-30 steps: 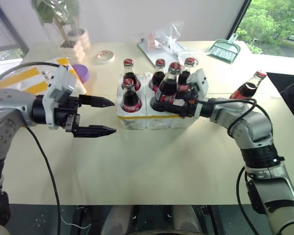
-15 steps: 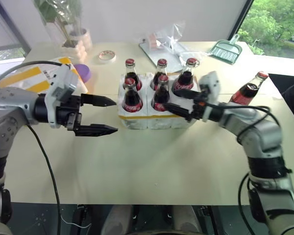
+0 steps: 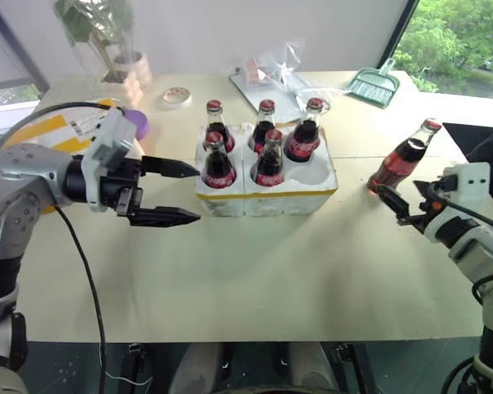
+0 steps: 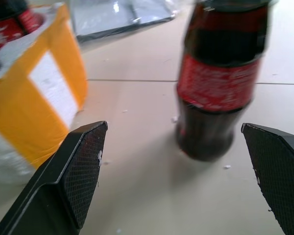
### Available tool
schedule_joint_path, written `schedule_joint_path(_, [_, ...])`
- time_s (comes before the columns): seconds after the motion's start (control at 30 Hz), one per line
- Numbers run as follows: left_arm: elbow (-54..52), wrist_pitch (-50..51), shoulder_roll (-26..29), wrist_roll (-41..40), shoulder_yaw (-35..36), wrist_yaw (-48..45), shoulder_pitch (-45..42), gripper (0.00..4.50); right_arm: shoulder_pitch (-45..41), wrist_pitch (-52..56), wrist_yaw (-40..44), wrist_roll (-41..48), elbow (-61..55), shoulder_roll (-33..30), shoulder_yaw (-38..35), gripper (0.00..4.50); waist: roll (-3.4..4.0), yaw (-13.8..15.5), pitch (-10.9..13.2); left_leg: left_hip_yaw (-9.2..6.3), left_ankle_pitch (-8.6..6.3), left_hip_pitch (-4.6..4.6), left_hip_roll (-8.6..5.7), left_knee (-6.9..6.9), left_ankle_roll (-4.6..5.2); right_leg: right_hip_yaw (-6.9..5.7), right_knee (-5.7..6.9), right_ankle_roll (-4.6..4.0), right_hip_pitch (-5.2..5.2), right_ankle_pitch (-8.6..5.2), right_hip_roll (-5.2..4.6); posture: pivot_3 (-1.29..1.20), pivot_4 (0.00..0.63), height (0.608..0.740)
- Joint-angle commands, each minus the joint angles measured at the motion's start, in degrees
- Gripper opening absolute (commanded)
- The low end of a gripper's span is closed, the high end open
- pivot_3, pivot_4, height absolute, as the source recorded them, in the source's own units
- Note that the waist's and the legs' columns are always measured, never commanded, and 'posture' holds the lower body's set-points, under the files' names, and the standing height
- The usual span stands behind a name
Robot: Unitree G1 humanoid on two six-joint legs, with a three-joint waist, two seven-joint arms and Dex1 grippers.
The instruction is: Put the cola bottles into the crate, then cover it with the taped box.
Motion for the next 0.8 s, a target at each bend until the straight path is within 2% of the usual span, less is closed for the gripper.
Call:
schedule_joint_path(0.03, [-0.5,-0.8,0.1,0.3,0.3,0.1,-1.0,4.5,-3.1,-4.3,-1.1,-1.8,3.6,0.3,-0.6,4.49,0.0,0.0,0.0,0.0,0.0,0.0,0.0,0.0,0.0,0.0,0.0,0.0,0.0,0.0,0.0,0.0,0.15,0.738])
schedule_joint_path(0.53, [-2.4,0.8,1.3,-1.0,2.2,2.1,-0.4,4.5,-19.2,-18.4,3.8,-9.1,30.6,0.2,8.2,4.49,0.01,-0.5,0.0,0.0,0.01,0.04,0.0,-0.01,0.01,0.0,-0.03,0.0,0.06,0.0,0.04,0.0,0.15,0.738])
schedule_joint_path(0.6, [-2.7,1.1,1.4,-1.3,2.2,2.3,-0.4,4.5,-20.1,-20.0,4.0,-9.5,32.4,0.3,8.2,3.97,0.01,-0.5,0.0,-0.02,0.01,0.07,0.0,-0.02,0.01,0.0,-0.02,0.0,0.07,0.0,0.06,0.0,0.15,0.738])
schedule_joint_path(0.7, [-3.0,1.4,1.5,-1.7,2.4,2.6,-0.4,4.5,-20.6,-21.3,4.8,-9.7,32.9,0.0,8.3,2.76,0.01,-0.5,0.0,-0.03,0.01,0.07,0.01,-0.05,0.0,0.0,-0.02,-0.01,0.07,0.0,0.07,0.0,0.15,0.738])
schedule_joint_path(0.8, [-2.9,1.7,1.3,-1.8,2.3,2.8,-0.6,4.5,-20.5,-21.4,4.8,-8.6,30.4,-0.4,6.9,2.79,0.01,-0.5,0.0,-0.03,0.01,0.07,0.0,-0.05,0.0,0.01,-0.03,0.0,0.07,0.0,0.07,0.0,0.15,0.738])
